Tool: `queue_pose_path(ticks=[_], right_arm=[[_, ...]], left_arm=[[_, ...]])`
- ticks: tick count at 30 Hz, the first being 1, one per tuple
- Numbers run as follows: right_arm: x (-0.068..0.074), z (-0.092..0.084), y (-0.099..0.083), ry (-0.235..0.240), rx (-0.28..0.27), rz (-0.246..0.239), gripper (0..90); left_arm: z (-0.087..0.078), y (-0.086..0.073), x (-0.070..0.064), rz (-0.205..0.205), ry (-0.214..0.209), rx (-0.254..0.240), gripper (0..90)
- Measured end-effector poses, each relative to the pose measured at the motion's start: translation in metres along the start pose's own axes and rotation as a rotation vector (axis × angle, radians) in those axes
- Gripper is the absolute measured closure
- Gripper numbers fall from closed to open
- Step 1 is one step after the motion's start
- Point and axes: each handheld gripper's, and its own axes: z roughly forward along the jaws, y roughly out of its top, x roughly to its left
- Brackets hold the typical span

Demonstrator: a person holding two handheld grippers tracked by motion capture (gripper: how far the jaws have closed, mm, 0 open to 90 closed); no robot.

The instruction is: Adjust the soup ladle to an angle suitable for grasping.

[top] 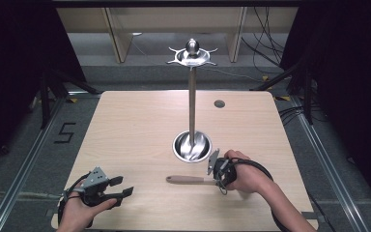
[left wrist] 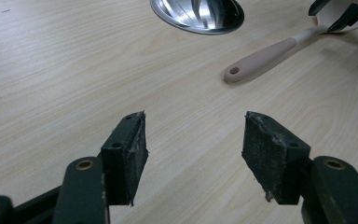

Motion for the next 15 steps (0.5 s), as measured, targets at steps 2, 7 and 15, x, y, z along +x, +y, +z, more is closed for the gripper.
queue_pose_path(ticks=[2, 7, 15], right_arm=[[0.000, 0.003, 0.003, 0.005, 0.011, -0.006, 59.9], [-0.002, 0.011, 0.010, 0.014, 0.030, -0.033, 60.8], [-0.005, 0.019, 0.026, 0.046, 0.056, -0.042, 64.9]], left_arm=[[0.000, 0.000, 0.000, 0.003, 0.000, -0.002, 39.1], [0.001, -0.001, -0.002, -0.008, -0.001, -0.004, 38.9], [0.001, -0.001, -0.001, 0.004, -0.006, 0.008, 38.8]])
